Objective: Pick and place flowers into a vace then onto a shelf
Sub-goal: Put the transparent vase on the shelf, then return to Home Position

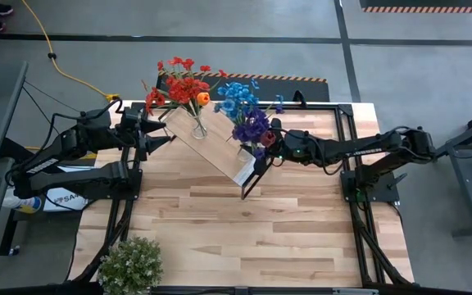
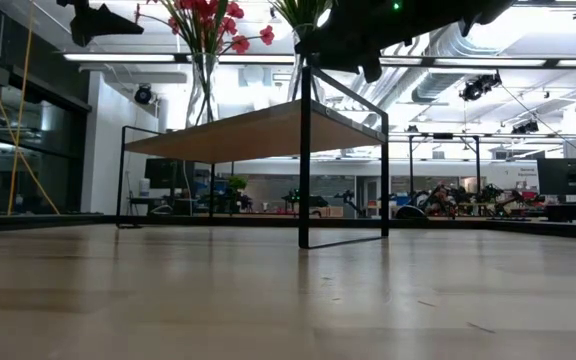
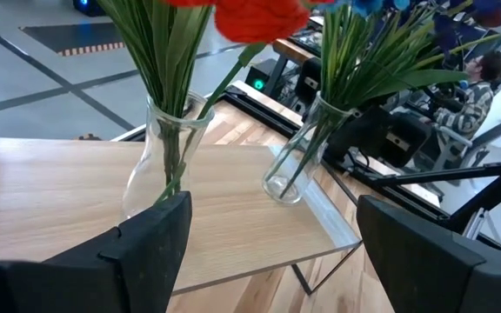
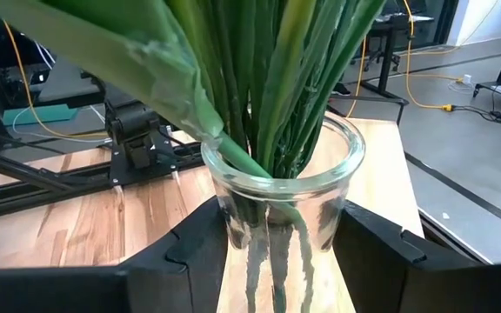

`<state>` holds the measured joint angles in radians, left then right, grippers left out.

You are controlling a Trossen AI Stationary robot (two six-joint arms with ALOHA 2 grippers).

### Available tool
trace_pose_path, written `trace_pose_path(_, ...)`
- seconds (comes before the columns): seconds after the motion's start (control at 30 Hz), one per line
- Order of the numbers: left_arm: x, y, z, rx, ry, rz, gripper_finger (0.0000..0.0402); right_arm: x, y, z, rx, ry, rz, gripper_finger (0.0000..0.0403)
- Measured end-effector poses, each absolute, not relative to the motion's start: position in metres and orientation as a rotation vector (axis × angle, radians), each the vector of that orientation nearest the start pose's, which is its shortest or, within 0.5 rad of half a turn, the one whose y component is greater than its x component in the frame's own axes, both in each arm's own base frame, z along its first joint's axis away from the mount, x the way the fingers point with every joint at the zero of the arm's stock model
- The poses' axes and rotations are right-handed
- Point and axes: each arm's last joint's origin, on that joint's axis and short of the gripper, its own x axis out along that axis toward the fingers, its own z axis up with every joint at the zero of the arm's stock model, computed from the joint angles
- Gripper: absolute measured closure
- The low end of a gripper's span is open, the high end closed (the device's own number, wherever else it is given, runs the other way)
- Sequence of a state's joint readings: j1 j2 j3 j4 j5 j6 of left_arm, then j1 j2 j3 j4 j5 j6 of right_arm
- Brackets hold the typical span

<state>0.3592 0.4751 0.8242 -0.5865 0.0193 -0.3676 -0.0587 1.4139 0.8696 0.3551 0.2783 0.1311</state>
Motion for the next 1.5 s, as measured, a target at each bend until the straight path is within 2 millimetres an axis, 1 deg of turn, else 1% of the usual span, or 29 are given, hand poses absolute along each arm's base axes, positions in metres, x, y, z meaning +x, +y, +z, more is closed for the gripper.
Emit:
trace_pose_path(0.53,0.084,0.031,0.342,-0.407,0.170,0.378,0.0043,0.312,-0.025,0.270,0.106,0.181,-0.309,0.0219)
trace_pose_path(0.63,0.083,0.031,0.342,-0.407,0.169,0.378,0.0043,0.312,-0.025,0.269,0.102,0.190,-0.308,0.0209)
trace_pose_path(0.7,0.083,0.031,0.342,-0.407,0.169,0.378,0.0043,0.312,-0.025,0.264,0.099,0.221,-0.308,0.0199)
trace_pose_path(0.93,0.083,0.031,0.342,-0.404,0.170,0.378,0.0043,0.312,-0.025,0.265,0.096,0.215,-0.308,0.0164)
trace_pose_path(1.1,0.084,0.031,0.342,-0.403,0.170,0.378,0.0043,0.311,-0.025,0.268,0.090,0.207,-0.308,0.0156)
trace_pose_path(1.3,0.083,0.031,0.342,-0.403,0.170,0.378,0.0043,0.302,-0.025,0.278,0.082,0.203,-0.311,0.0155)
trace_pose_path(1.5,0.083,0.031,0.342,-0.401,0.170,0.377,0.0043,0.288,-0.025,0.282,0.071,0.268,-0.340,0.0155)
